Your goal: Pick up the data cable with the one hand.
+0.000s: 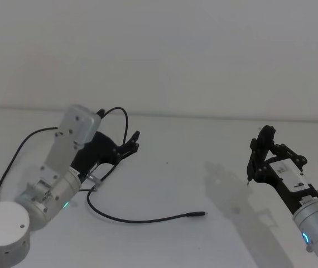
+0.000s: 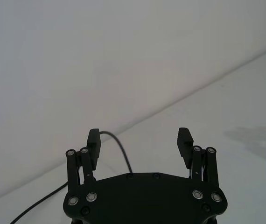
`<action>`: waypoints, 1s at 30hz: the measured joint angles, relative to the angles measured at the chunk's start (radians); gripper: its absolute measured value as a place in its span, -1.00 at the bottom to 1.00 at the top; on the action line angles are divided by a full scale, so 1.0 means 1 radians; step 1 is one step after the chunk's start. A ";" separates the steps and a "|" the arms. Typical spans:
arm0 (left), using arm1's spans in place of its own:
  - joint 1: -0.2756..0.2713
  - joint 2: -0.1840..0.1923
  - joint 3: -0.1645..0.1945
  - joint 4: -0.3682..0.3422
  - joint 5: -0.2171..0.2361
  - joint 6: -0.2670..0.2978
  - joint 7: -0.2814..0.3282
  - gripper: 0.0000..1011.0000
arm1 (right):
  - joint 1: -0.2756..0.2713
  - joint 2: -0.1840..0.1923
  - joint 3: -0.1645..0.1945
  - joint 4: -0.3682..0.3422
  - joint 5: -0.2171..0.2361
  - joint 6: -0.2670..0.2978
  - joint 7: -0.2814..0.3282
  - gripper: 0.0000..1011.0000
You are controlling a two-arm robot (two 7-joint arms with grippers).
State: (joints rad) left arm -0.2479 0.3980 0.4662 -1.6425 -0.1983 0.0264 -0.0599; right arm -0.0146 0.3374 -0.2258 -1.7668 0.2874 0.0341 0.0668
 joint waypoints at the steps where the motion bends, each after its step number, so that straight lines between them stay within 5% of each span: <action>1: -0.002 0.004 0.002 -0.002 0.001 0.001 -0.006 0.98 | 0.000 0.000 0.000 0.000 0.000 0.000 0.000 -0.47; 30: -0.136 0.212 0.100 -0.061 0.057 0.057 -0.420 0.98 | 0.000 0.000 0.000 0.000 0.000 0.000 0.000 -0.47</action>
State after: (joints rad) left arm -0.3838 0.6100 0.5661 -1.7038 -0.1416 0.0838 -0.4796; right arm -0.0147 0.3374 -0.2258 -1.7668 0.2874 0.0340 0.0668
